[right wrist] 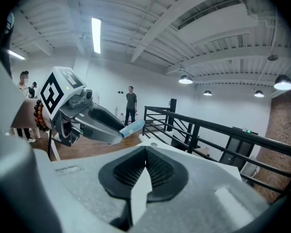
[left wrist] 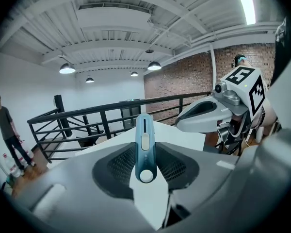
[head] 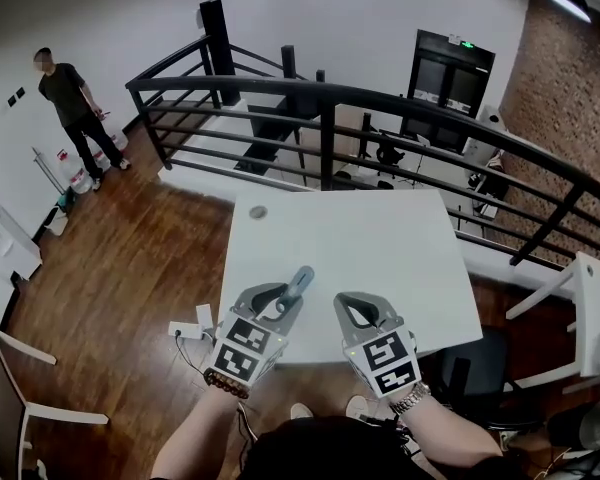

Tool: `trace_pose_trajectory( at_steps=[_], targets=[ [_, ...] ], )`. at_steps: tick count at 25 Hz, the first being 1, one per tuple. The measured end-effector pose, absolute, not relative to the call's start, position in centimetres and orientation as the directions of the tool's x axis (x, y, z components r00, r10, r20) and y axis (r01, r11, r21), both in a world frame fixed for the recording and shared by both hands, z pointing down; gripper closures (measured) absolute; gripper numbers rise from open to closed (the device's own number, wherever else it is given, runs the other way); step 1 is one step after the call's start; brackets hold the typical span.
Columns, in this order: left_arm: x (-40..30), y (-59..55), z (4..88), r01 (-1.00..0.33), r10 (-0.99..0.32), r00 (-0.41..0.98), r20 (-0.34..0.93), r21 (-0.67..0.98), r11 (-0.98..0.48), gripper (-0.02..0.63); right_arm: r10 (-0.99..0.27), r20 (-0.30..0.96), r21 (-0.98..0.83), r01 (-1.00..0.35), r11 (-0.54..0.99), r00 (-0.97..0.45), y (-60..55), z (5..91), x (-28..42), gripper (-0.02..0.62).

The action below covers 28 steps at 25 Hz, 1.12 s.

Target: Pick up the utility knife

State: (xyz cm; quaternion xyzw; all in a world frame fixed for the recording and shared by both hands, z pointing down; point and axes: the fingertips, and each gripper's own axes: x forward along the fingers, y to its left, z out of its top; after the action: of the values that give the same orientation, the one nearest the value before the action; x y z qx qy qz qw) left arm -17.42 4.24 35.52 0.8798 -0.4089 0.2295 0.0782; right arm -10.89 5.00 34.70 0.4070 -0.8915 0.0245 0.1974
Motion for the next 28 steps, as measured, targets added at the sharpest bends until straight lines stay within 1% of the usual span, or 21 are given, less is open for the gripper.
trace_pose_trajectory(
  at_steps=[10,18,28],
  targets=[
    [-15.8,4.2,35.8,-0.821,-0.738,0.527,0.421,0.025,-0.571,0.459,-0.695,0.361,0.128,-0.705,0.698,-0.622,4.7,34.7,-8.8,0.601],
    [-15.4,4.5,35.5,-0.841,-0.760,0.506,0.408,0.039,-0.540,0.459,-0.671,0.351,0.116,-0.681,0.723,-0.653,5.1,34.2,-9.0,0.601],
    [-15.4,4.6,35.3,-0.851,-0.769,0.490,0.410,0.035,-0.523,0.459,-0.667,0.351,0.122,-0.674,0.728,-0.657,5.3,34.1,-8.7,0.601]
  ],
)
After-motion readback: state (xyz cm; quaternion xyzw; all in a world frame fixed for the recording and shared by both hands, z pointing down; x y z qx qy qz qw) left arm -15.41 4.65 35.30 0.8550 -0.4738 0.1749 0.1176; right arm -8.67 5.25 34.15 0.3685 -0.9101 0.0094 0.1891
